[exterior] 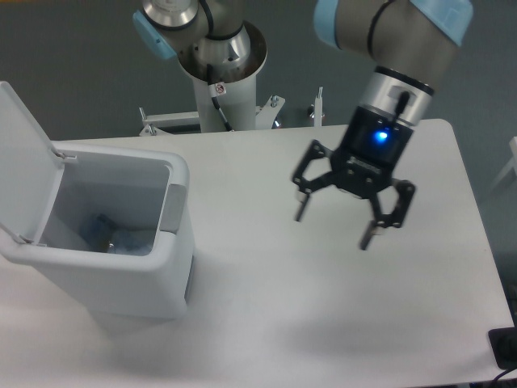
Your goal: Place the trash in the trash can
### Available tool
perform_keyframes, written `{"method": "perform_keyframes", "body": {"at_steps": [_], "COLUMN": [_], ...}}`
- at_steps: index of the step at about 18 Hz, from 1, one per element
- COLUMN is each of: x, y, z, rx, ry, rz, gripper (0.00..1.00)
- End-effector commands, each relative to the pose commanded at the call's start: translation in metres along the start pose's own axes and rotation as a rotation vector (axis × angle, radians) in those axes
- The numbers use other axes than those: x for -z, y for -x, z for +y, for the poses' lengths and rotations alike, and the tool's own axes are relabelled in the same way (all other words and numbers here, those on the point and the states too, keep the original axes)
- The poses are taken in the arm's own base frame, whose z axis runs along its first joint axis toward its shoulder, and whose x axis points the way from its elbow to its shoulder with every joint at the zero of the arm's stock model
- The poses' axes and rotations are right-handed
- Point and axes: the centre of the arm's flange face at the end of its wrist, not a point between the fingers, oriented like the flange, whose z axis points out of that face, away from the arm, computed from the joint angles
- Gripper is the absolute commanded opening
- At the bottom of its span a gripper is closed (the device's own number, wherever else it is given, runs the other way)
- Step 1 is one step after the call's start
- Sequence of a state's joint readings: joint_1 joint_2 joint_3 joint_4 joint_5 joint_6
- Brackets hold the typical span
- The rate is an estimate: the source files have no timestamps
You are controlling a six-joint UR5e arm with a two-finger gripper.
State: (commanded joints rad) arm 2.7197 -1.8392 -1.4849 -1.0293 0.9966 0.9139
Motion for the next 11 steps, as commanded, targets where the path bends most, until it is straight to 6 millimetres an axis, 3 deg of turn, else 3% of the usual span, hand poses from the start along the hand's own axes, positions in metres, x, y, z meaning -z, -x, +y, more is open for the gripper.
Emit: {"method": "perform_keyframes", "body": {"at_steps": [3,11], "x": [-0.011,-0.029], "y": [0.02,0.047], "z": [0.024,0.056], "rx": [-0.086,-0.187], "ry": [0.151,0.419], "rz": [-0.078,-0.125], "gripper": [1.0,1.0]}}
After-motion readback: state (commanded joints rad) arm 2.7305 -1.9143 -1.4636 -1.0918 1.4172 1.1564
